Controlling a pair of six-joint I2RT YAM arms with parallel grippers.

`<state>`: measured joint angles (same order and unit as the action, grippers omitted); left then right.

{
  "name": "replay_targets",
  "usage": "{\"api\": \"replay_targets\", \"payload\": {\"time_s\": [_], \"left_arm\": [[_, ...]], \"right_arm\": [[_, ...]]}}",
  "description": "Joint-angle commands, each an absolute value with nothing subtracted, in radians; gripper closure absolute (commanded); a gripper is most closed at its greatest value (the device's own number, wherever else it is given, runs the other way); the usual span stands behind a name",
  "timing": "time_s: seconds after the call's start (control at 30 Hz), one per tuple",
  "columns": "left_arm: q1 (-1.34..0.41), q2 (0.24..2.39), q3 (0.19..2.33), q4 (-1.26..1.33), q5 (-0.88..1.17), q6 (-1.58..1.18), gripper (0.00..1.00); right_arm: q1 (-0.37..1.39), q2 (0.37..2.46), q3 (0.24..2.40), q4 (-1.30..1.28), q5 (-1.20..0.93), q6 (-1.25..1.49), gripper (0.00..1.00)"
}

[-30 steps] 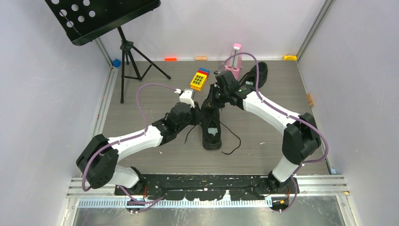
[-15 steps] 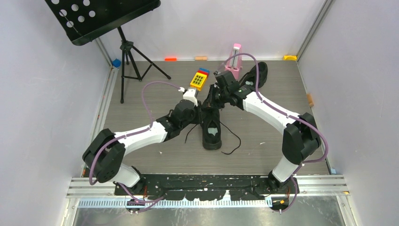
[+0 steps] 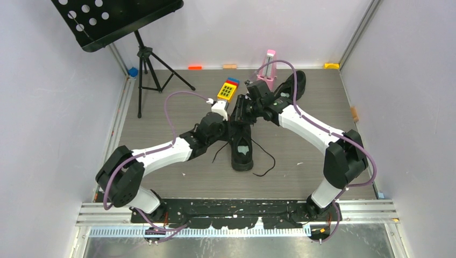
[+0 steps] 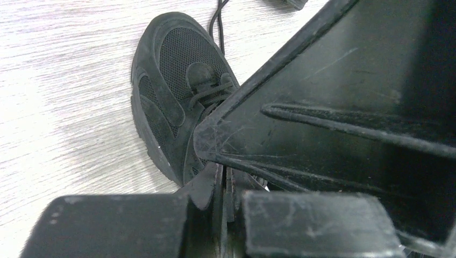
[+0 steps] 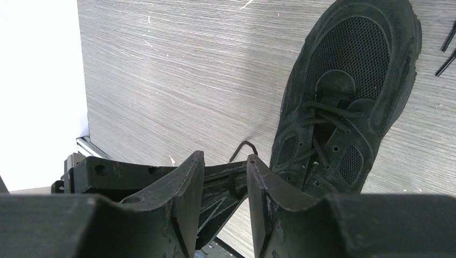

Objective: Tie the shoes

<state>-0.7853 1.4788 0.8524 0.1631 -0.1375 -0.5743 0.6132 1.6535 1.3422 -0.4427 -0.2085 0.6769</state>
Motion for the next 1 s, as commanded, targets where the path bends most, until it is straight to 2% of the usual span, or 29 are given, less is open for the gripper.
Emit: {"api": "replay_targets", "payload": {"time_s": [0.0,0.33,0.47,0.53,0.6,0.67,0.77,0.97], "left_arm": [[-0.781,1.44,0.908,0.177,-0.128,-0.553,1.0],[-0.781,1.434,0.934,0.147,-0.129,-0.554,1.0],[-0.781,1.433,0.939,0.125,-0.142,-0.555,1.0],[-0.781,1.434,0.946,0.108,-0.151,-0.557,1.0],[-0.781,1.438,0.955,0.092,-0.158,-0.553,1.0],[-0.781,1.441,0.956,0.091,-0.158,-0.553,1.0],[-0.781,1.449,0.955,0.095,-0.153,-0.555,1.0],[-0.781,1.451,0.956,0.097,-0.152,-0.556,1.0]], "right_arm": [[0.611,1.606,1.344,-0.413,-0.225,0.674,0.61],[0.611,1.593,1.333,-0.413,-0.219,0.671,0.62],[0.611,1.588,1.331,-0.429,-0.201,0.663,0.68],[0.611,1.589,1.33,-0.442,-0.191,0.661,0.64],[0.611,1.589,1.332,-0.456,-0.181,0.659,0.5],[0.611,1.584,1.324,-0.458,-0.166,0.665,0.46],[0.61,1.577,1.316,-0.46,-0.149,0.67,0.46],[0.611,1.557,1.296,-0.46,-0.143,0.681,0.57]]}}
